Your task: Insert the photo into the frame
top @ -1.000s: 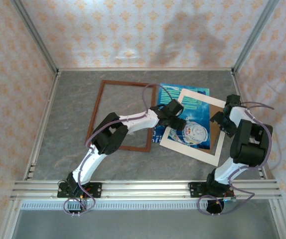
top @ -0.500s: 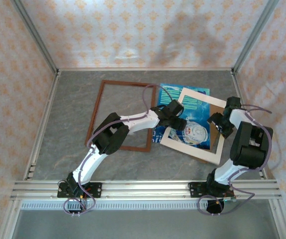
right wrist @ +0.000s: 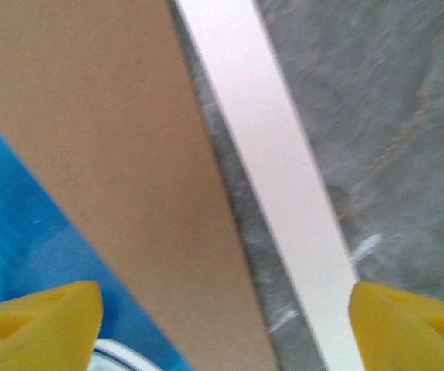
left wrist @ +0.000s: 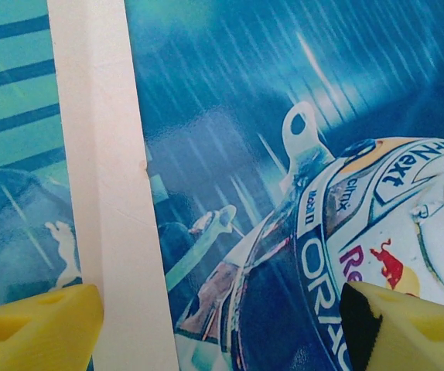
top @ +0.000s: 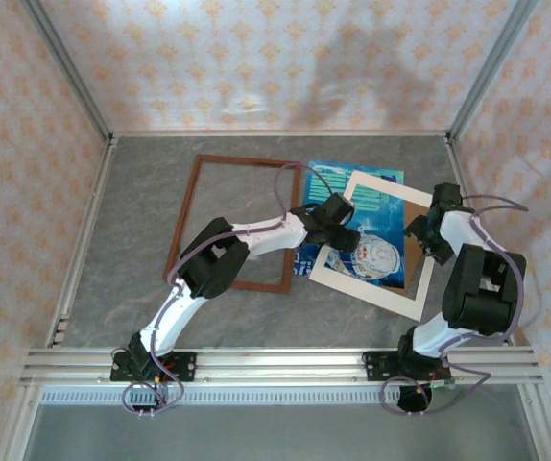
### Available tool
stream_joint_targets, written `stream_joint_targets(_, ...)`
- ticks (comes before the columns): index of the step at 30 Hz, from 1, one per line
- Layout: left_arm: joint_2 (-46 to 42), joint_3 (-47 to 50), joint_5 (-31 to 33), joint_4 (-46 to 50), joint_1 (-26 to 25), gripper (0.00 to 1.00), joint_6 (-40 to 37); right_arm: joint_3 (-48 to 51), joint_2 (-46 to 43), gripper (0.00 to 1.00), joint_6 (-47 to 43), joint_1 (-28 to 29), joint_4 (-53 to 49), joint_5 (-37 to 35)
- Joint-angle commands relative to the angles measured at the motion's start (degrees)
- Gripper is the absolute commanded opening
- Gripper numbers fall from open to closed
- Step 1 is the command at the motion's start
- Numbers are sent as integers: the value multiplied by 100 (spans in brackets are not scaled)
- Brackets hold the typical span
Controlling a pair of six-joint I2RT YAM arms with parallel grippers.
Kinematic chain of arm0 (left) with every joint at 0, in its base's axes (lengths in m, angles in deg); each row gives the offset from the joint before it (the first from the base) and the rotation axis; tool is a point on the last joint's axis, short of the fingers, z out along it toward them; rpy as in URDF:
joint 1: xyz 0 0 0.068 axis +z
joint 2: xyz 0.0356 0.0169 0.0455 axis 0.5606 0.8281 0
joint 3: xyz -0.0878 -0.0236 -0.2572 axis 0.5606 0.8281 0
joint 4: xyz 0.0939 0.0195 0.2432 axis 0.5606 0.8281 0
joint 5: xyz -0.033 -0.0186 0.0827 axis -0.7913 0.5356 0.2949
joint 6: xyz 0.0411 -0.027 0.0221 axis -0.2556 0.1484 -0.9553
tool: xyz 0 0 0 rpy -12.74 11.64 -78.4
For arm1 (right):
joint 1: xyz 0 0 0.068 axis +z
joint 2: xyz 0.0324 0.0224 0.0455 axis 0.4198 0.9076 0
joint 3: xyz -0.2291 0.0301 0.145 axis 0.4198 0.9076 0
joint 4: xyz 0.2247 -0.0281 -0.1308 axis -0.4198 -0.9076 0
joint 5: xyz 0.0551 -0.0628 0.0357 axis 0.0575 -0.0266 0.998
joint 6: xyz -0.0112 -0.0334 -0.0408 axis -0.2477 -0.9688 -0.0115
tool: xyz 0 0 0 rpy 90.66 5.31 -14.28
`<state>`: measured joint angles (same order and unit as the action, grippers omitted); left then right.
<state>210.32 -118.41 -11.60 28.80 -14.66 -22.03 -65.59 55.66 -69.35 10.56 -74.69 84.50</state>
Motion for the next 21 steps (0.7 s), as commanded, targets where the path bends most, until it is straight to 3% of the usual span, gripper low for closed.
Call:
stream_joint_targets(1,127,226,-195,188,-82,79,176,-255,199,88,58,-14,-234,-1031)
stream_joint_targets(11,156,206,-245,144,-73,79,216,-555,1074,92,5,-137,-81,153)
stream_joint_targets(17,175,252,-275,95,-60,79,249,-284,933,83,-3,-124,86,929)
stream_joint_targets(21,189,271,-313,74,-47,79,277,-175,810,74,-29,-121,100,1047)
